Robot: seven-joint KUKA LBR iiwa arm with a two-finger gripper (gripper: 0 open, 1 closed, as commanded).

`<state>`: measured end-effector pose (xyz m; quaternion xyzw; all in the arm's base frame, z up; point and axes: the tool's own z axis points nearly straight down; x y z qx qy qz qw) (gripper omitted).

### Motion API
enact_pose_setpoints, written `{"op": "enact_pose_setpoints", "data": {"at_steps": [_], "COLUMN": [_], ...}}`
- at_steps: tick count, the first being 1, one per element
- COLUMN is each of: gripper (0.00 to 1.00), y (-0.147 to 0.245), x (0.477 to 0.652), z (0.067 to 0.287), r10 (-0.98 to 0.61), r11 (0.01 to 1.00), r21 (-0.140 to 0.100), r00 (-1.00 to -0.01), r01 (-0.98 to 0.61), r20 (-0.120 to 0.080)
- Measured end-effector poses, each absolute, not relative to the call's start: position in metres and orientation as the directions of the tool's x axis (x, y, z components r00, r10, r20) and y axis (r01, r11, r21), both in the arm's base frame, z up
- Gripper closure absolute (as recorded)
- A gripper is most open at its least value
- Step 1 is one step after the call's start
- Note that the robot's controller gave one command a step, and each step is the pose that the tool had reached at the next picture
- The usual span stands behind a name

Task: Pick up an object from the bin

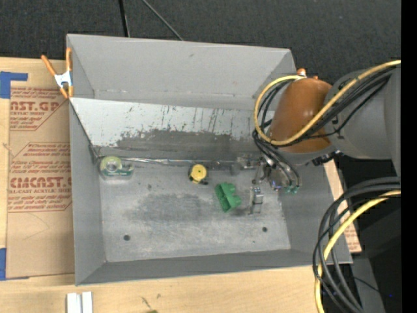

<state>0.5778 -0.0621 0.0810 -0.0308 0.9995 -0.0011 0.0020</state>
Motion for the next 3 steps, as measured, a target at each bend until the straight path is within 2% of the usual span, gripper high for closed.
{"op": "enact_pose_setpoints", "data": {"at_steps": [1, 2, 3], "gripper": [0.0, 0.0, 0.0], "y": [-0.008, -0.053, 0.0], "x": [0.561, 0.534, 0.524], "z": [0.069, 0.069, 0.069], "r10": [0.285, 0.405, 0.39], "r11": [0.958, 0.914, 0.921], "r21": [0.002, -0.002, 0.001], "r00": [-0.958, -0.914, -0.921], "r01": [0.285, 0.405, 0.39], "r20": [0.002, 0.002, 0.002]}}
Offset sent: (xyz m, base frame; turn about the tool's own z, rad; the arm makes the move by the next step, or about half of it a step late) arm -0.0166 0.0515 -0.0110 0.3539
